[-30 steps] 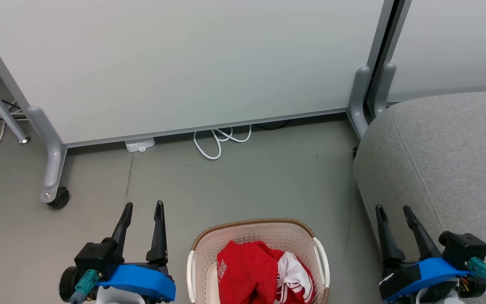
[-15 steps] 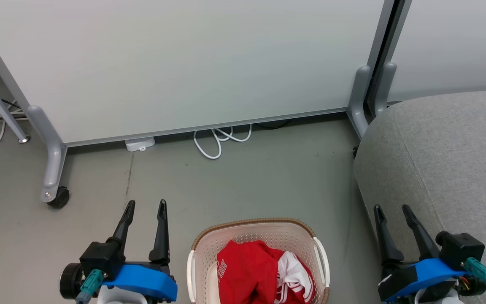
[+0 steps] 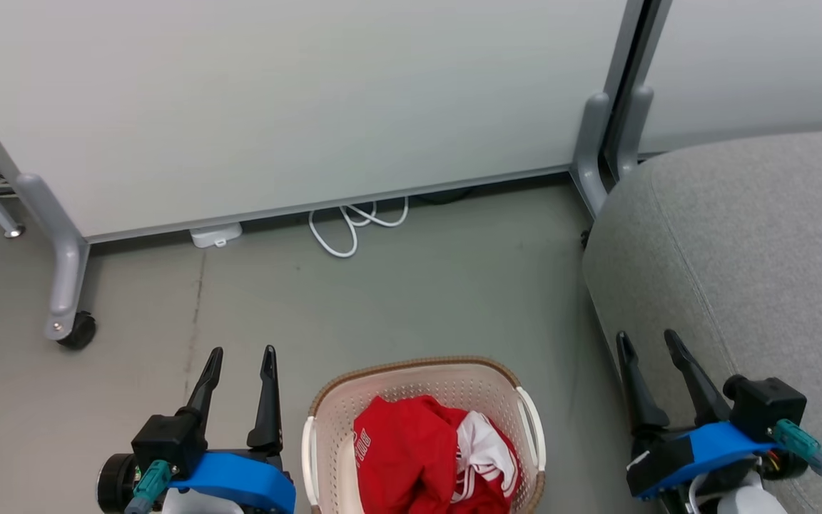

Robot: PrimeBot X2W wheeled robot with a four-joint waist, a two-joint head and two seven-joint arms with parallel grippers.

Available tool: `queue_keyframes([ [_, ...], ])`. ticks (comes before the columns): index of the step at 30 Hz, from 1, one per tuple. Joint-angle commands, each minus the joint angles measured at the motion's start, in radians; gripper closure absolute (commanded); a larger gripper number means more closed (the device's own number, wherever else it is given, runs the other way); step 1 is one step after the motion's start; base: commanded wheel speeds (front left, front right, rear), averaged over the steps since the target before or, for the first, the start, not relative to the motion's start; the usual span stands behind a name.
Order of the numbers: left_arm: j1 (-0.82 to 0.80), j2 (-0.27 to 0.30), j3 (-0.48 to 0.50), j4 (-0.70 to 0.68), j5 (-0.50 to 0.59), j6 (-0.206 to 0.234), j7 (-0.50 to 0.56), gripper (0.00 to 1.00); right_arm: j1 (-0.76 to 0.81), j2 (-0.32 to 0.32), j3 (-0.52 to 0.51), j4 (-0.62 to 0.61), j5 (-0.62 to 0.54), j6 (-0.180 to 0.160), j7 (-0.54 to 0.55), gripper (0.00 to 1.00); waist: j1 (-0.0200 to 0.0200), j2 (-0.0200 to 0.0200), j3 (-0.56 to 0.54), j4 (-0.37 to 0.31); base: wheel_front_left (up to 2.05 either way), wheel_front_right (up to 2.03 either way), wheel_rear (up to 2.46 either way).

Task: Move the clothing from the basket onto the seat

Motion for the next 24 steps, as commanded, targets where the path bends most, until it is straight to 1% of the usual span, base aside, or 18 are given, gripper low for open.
queue_keyframes([
  [1, -0.013, 0.001, 0.003, 0.005, 0.001, -0.002, -0.005, 0.00, -0.024, -0.005, 0.010, -0.011, -0.007, 0.000, 0.005, 0.00, 0.0000, 0.0000, 0.034, -0.025, 0.00, 0.00, 0.00],
  [8, -0.051, 0.001, 0.006, 0.050, 0.020, -0.009, -0.004, 0.00, -0.096, -0.005, 0.053, -0.042, -0.028, 0.000, 0.015, 0.00, 0.0000, 0.0000, 0.164, -0.102, 0.00, 0.00, 0.00],
  [14, -0.099, 0.001, -0.009, 0.117, 0.033, -0.022, -0.004, 0.00, -0.176, -0.005, 0.097, -0.061, -0.051, 0.000, 0.014, 0.00, 0.0000, 0.0000, 0.287, -0.170, 0.00, 0.00, 0.00],
  [16, -0.126, 0.001, -0.025, 0.155, 0.019, -0.026, -0.004, 0.00, -0.197, -0.004, 0.114, -0.069, -0.067, 0.000, 0.015, 0.00, 0.0000, 0.0000, 0.328, -0.184, 0.00, 0.00, 0.00],
  [20, -0.193, 0.002, -0.073, 0.245, 0.024, -0.034, -0.004, 0.00, -0.229, -0.004, 0.140, -0.082, -0.086, 0.000, 0.022, 0.00, 0.0000, 0.0000, 0.404, -0.211, 0.00, 0.00, 0.00],
  [24, -0.275, 0.013, -0.103, 0.341, 0.037, -0.037, -0.004, 0.00, -0.258, -0.004, 0.163, -0.098, -0.066, 0.000, 0.006, 0.00, 0.0000, 0.0000, 0.493, -0.240, 0.00, 0.00, 0.00],
])
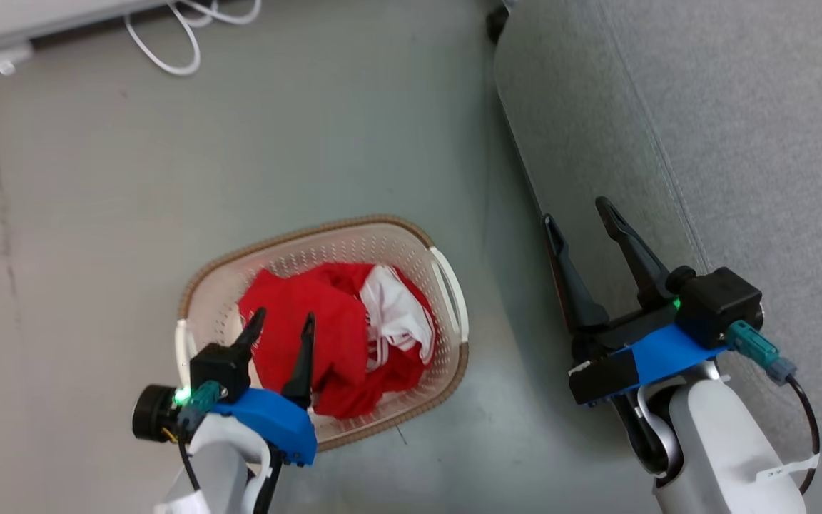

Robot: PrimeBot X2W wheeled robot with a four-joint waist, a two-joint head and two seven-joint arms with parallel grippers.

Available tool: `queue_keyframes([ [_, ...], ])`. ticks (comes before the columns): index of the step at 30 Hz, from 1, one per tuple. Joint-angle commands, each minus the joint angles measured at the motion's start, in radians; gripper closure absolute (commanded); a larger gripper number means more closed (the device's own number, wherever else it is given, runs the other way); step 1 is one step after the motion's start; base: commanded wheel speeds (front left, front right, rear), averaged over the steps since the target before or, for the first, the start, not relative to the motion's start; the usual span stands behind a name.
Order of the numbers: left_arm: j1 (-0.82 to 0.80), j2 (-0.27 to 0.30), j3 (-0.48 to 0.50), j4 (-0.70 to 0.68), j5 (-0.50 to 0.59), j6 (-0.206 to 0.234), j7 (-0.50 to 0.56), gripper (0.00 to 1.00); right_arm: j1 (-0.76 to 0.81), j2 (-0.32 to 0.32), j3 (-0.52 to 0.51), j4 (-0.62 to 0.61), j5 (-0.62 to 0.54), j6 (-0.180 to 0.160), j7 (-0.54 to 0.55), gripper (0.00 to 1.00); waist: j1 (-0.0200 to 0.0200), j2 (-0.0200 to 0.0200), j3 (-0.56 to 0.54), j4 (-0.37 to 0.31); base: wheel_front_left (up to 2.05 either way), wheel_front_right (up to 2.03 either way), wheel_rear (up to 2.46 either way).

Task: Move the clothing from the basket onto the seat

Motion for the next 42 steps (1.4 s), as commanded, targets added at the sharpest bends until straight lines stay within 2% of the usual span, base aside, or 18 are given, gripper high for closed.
queue_keyframes([
  [1, -0.053, 0.014, -0.008, 0.035, 0.008, -0.004, -0.003, 0.00, -0.029, -0.002, 0.011, -0.008, 0.019, 0.000, -0.012, 0.00, -0.0002, 0.0000, 0.107, -0.054, 0.00, 0.00, 0.00],
  [13, -0.271, 0.049, -0.031, 0.332, 0.005, 0.000, 0.032, 0.00, -0.136, -0.002, 0.086, 0.001, 0.113, 0.000, -0.069, 0.00, -0.0002, 0.0000, 0.304, -0.110, 0.00, 0.00, 0.00],
  [28, -0.377, 0.058, 0.003, 0.511, -0.047, 0.039, 0.071, 0.00, -0.171, -0.002, 0.122, -0.016, 0.183, 0.000, -0.078, 0.00, -0.0002, 0.0000, 0.389, -0.160, 0.00, 0.00, 0.00],
  [36, -0.422, 0.067, 0.011, 0.575, -0.060, 0.110, 0.119, 0.00, -0.163, -0.002, 0.137, -0.030, 0.206, 0.000, -0.079, 0.00, -0.0002, 0.0000, 0.417, -0.185, 0.00, 0.00, 0.00],
  [37, -0.427, 0.068, 0.008, 0.579, -0.058, 0.117, 0.124, 0.16, -0.162, -0.002, 0.139, -0.031, 0.207, 0.000, -0.079, 0.00, -0.0002, 0.0000, 0.419, -0.187, 0.00, 0.00, 0.00],
  [38, -0.432, 0.069, 0.006, 0.583, -0.057, 0.118, 0.126, 0.58, -0.161, -0.002, 0.140, -0.031, 0.209, 0.000, -0.079, 0.00, -0.0002, 0.0000, 0.421, -0.189, 0.00, 0.00, 0.00],
  [39, -0.435, 0.070, 0.004, 0.585, -0.056, 0.122, 0.128, 0.85, -0.160, -0.002, 0.142, -0.031, 0.212, 0.000, -0.079, 0.00, -0.0002, 0.0000, 0.423, -0.191, 0.00, 0.00, 0.00],
  [40, -0.437, 0.071, 0.002, 0.589, -0.056, 0.123, 0.132, 1.00, -0.159, -0.002, 0.143, -0.031, 0.214, 0.000, -0.079, 0.00, -0.0002, 0.0000, 0.424, -0.193, 0.00, 0.00, 0.00],
  [42, -0.438, 0.074, 0.001, 0.594, -0.061, 0.121, 0.139, 1.00, -0.157, -0.002, 0.143, -0.030, 0.217, 0.000, -0.079, 0.00, -0.0002, 0.0000, 0.425, -0.196, 0.00, 0.00, 0.00],
])
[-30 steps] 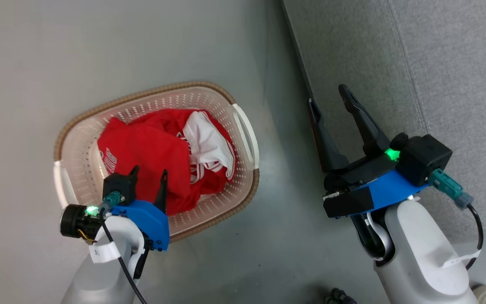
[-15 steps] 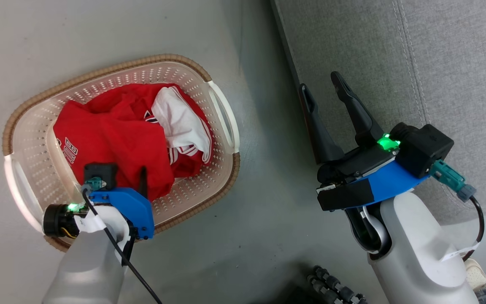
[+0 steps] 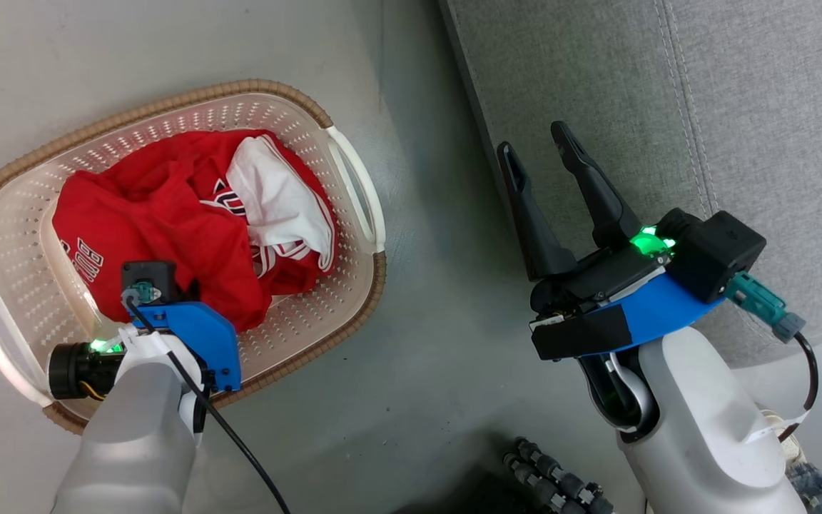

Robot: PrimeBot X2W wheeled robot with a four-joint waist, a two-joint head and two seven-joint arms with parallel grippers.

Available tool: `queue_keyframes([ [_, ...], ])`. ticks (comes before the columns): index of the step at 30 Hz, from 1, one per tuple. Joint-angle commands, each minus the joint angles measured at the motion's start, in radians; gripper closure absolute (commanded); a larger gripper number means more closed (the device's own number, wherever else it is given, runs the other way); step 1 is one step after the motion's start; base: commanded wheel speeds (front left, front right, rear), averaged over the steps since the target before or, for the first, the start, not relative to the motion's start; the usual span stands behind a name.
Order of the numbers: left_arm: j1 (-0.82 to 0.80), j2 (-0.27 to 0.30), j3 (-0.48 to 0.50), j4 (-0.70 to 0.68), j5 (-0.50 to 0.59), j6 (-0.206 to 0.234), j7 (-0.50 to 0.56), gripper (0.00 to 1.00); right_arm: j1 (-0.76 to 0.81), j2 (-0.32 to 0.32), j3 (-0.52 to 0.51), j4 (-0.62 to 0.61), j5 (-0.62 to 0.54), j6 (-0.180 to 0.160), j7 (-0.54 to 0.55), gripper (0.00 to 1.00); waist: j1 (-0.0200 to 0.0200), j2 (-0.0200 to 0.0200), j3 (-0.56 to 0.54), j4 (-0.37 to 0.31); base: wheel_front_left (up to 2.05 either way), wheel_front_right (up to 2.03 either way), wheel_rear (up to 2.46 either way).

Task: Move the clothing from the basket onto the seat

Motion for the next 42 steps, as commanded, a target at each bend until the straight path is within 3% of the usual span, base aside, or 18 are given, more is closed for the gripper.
queue_keyframes([
  [1, -0.014, 0.008, -0.001, 0.003, -0.003, 0.003, 0.002, 1.00, 0.002, -0.002, 0.000, -0.002, 0.005, 0.000, -0.005, 0.00, -0.0001, 0.0000, 0.000, -0.002, 0.00, 0.00, 0.00],
  [15, -0.020, 0.008, -0.026, 0.021, -0.014, -0.021, -0.015, 1.00, 0.002, -0.002, -0.009, 0.014, 0.003, 0.000, -0.005, 0.00, -0.0001, 0.0000, -0.022, 0.004, 0.00, 0.00, 0.00],
  [23, -0.007, -0.016, -0.046, 0.025, -0.014, -0.036, -0.047, 1.00, 0.015, -0.002, -0.022, 0.043, -0.027, 0.000, -0.005, 0.00, -0.0001, 0.0000, -0.092, 0.041, 0.00, 0.00, 0.00],
  [35, 0.073, -0.069, -0.151, 0.013, -0.001, -0.098, -0.107, 1.00, 0.118, -0.003, -0.086, 0.192, -0.163, 0.000, 0.004, 0.00, -0.0001, 0.0000, -0.388, 0.169, 0.00, 0.00, 0.00],
  [42, 0.160, -0.070, -0.288, -0.115, -0.101, -0.121, -0.108, 1.00, 0.200, -0.003, -0.124, 0.227, -0.208, 0.000, 0.053, 0.00, -0.0001, 0.0000, -0.560, 0.225, 0.00, 0.00, 0.00],
])
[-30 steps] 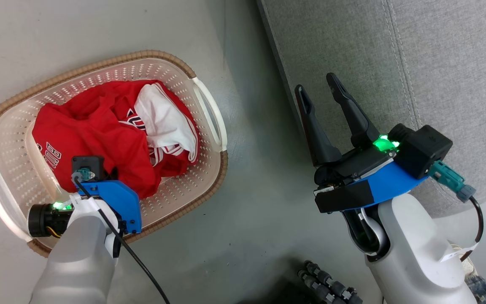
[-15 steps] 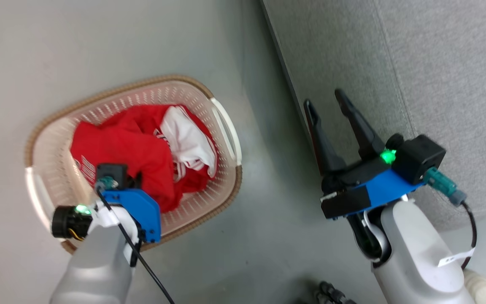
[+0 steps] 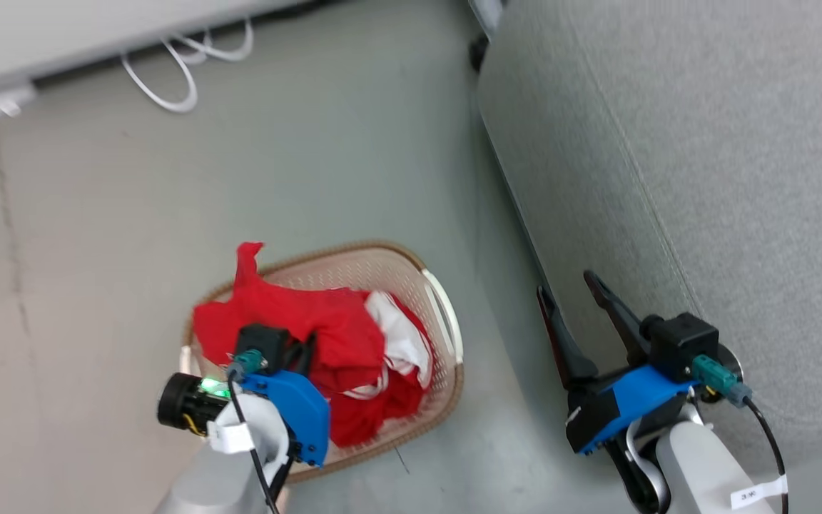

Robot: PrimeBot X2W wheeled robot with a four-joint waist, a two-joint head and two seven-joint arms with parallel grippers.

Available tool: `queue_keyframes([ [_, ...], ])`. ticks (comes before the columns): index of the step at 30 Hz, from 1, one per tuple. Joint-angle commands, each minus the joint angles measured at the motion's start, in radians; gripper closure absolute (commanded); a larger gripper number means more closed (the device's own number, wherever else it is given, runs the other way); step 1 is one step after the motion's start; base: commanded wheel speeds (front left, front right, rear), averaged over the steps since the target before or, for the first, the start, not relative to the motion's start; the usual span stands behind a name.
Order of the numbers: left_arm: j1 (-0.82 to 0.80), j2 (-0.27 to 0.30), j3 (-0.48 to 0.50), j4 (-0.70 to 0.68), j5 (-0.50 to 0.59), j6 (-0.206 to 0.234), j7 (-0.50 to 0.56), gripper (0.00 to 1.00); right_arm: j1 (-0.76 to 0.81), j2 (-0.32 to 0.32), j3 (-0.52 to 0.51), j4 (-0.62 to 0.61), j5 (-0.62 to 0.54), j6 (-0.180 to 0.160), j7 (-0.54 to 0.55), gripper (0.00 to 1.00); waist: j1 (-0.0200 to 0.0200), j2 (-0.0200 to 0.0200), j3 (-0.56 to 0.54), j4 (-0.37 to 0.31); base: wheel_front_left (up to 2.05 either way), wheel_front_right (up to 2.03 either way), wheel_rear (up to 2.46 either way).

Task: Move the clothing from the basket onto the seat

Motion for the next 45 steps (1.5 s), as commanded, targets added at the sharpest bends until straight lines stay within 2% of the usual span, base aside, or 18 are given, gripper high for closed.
queue_keyframes([
  [1, 0.027, -0.003, -0.039, -0.034, -0.030, -0.005, 0.002, 1.00, 0.035, -0.004, -0.012, 0.004, -0.013, 0.000, 0.012, 0.00, 0.0002, -0.0001, -0.132, 0.070, 0.00, 0.00, 0.00],
  [9, 0.060, -0.003, -0.206, -0.154, -0.140, 0.007, 0.008, 1.00, 0.129, -0.004, -0.032, -0.019, -0.018, 0.000, 0.062, 0.00, 0.0002, -0.0001, -0.289, 0.125, 0.00, 0.00, 0.00],
  [19, -0.017, -0.002, -0.346, -0.273, -0.239, 0.035, -0.008, 1.00, 0.203, -0.004, -0.027, -0.062, -0.017, 0.000, 0.112, 0.00, 0.0002, -0.0001, -0.395, 0.181, 0.00, 0.00, 0.00],
  [35, -0.166, -0.002, -0.461, -0.366, -0.352, 0.073, -0.028, 1.00, 0.233, -0.004, -0.025, -0.102, -0.007, 0.000, 0.140, 0.00, 0.0002, -0.0001, -0.431, 0.229, 0.00, 0.00, 0.00],
  [45, -0.162, -0.002, -0.504, -0.355, -0.403, 0.087, -0.032, 1.00, 0.217, -0.004, -0.020, -0.101, -0.008, 0.000, 0.146, 0.00, 0.0002, -0.0001, -0.431, 0.233, 0.00, 0.00, 0.00],
])
